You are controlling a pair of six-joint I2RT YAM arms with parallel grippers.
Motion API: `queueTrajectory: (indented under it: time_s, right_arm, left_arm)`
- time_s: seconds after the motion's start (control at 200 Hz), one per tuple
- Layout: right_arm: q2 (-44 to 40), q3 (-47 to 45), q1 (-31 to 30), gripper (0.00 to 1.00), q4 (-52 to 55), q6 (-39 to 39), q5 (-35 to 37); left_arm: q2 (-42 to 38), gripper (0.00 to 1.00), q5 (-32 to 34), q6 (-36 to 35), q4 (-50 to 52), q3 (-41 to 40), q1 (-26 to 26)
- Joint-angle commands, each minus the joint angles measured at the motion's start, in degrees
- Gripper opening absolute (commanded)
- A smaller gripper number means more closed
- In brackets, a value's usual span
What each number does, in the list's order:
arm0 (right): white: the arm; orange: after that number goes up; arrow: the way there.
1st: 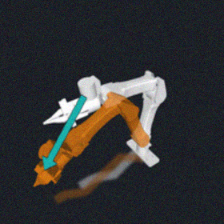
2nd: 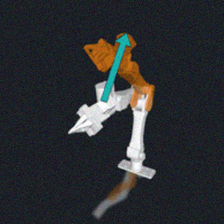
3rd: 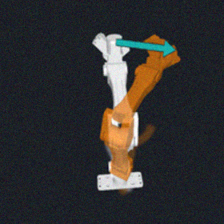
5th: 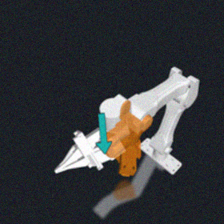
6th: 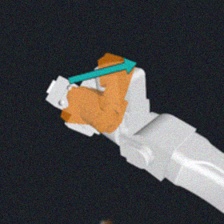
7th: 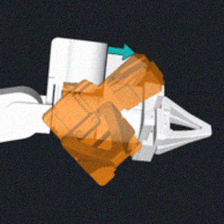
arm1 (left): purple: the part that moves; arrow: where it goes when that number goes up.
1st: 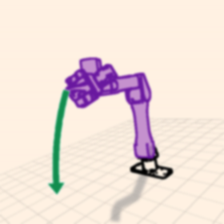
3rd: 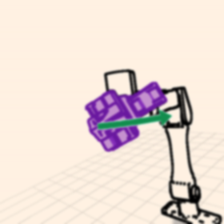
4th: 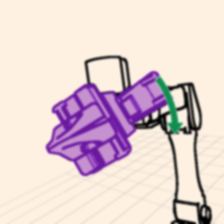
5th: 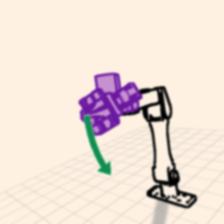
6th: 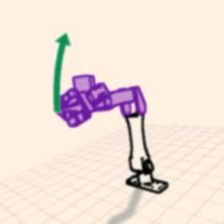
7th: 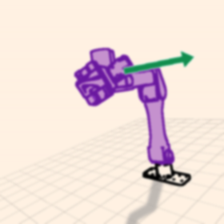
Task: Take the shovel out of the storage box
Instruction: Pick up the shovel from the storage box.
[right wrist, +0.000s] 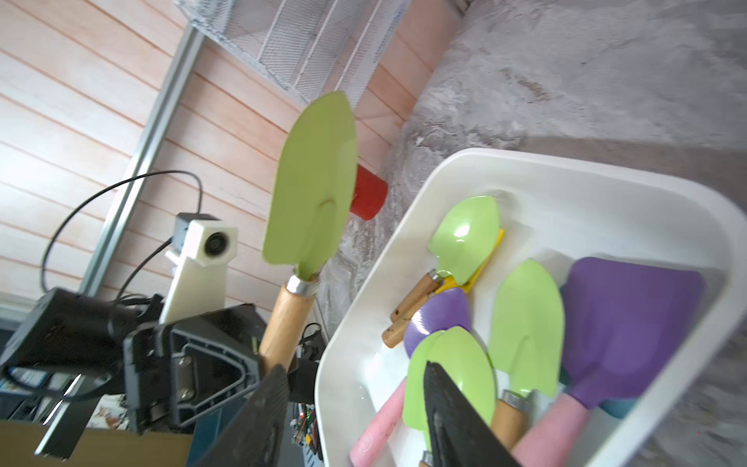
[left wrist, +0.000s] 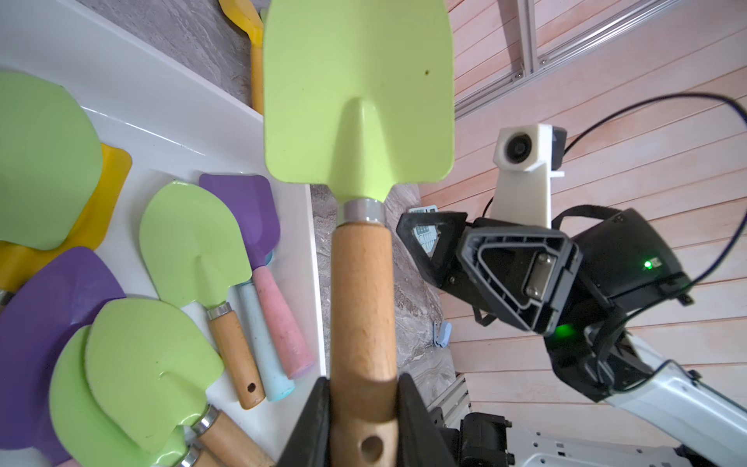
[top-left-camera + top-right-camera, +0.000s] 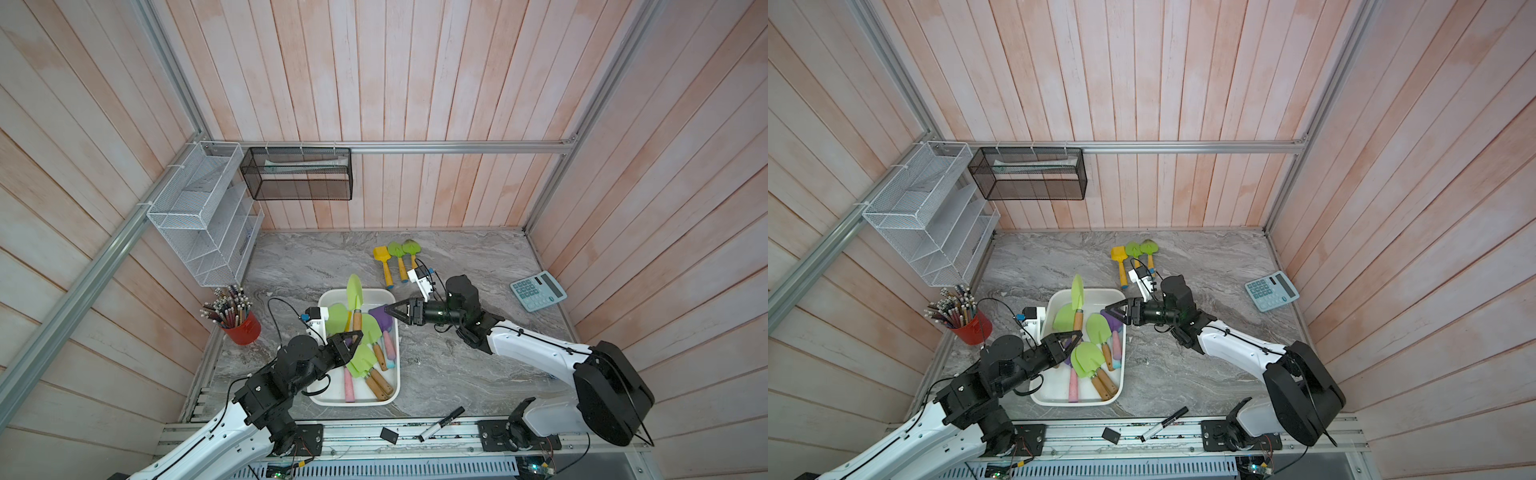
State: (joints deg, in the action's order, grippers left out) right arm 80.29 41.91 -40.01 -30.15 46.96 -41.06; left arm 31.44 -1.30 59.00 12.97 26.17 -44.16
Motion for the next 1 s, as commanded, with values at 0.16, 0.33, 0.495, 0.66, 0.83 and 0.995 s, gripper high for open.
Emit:
queueTrajectory:
  time_s: [0.16, 0.33, 0.495, 0.66, 0.83, 0.995]
  right_arm:
    - [2.8, -0.5, -2.0, 0.58, -17.2, 8.3, -8.3]
    - [6.7, 0.6, -2.3, 0.58, -23.3, 11.9, -10.3]
    - [10.6, 2.1, -2.4, 0.58, -28.8, 15.2, -11.3]
    - [13.6, 4.0, -2.4, 0.57, -34.6, 19.7, -12.2]
    - [16.3, 5.6, -2.4, 0.55, -38.5, 22.7, -13.2]
    - [18.2, 6.2, -2.4, 0.50, -42.6, 25.8, -13.6]
  left_arm:
    - [0.4, 0.15, -13.7, 2.4, -16.7, -4.9, 6.6]
    - [0.9, 0.14, -18.2, 4.6, -24.7, -7.5, 8.3]
    - [1.7, 0.15, -21.2, 6.3, -30.3, -9.3, 9.0]
    - [2.5, 0.15, -22.8, 7.9, -33.9, -10.8, 9.3]
    - [4.0, 0.15, -24.2, 8.8, -37.4, -11.7, 9.4]
    - [5.0, 0.15, -24.7, 9.7, -40.2, -12.7, 9.6]
